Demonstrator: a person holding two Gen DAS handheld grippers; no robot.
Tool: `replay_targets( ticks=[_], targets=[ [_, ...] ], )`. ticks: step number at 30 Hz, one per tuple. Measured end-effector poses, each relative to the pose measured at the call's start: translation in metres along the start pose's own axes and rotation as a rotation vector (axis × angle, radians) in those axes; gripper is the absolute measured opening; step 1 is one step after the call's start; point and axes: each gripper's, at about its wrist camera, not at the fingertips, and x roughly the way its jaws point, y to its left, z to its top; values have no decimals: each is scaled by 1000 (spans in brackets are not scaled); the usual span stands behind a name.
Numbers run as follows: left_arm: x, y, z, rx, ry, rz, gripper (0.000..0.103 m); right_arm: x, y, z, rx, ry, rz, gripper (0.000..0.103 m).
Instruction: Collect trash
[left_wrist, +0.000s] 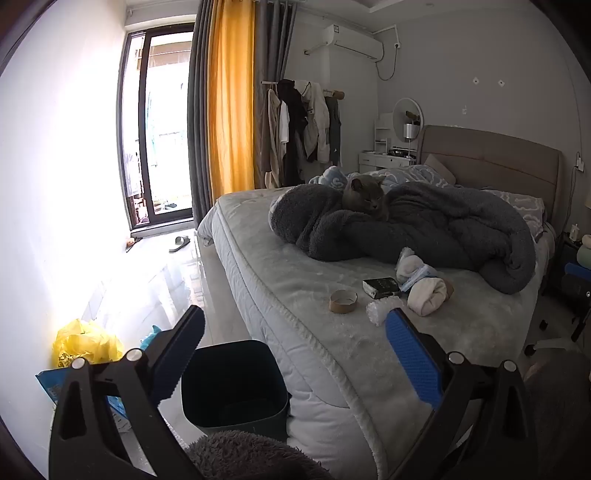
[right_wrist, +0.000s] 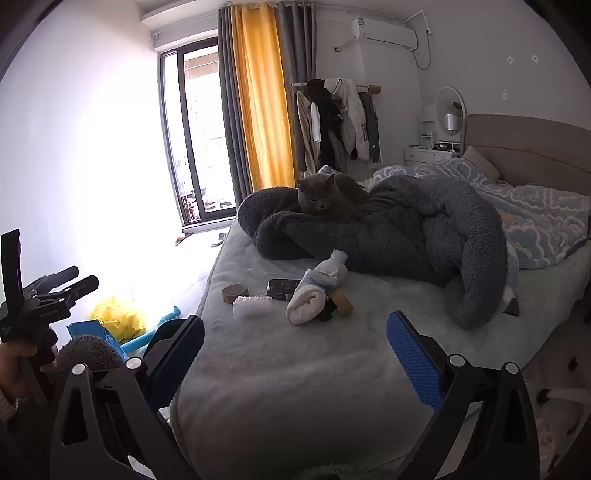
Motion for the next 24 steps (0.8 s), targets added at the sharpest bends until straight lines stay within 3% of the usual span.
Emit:
replay_targets(
  ticks=[24],
  targets=[
    [0, 0, 0, -1, 8, -1, 100, 0, -1, 2, -1, 6, -2, 100]
  ],
)
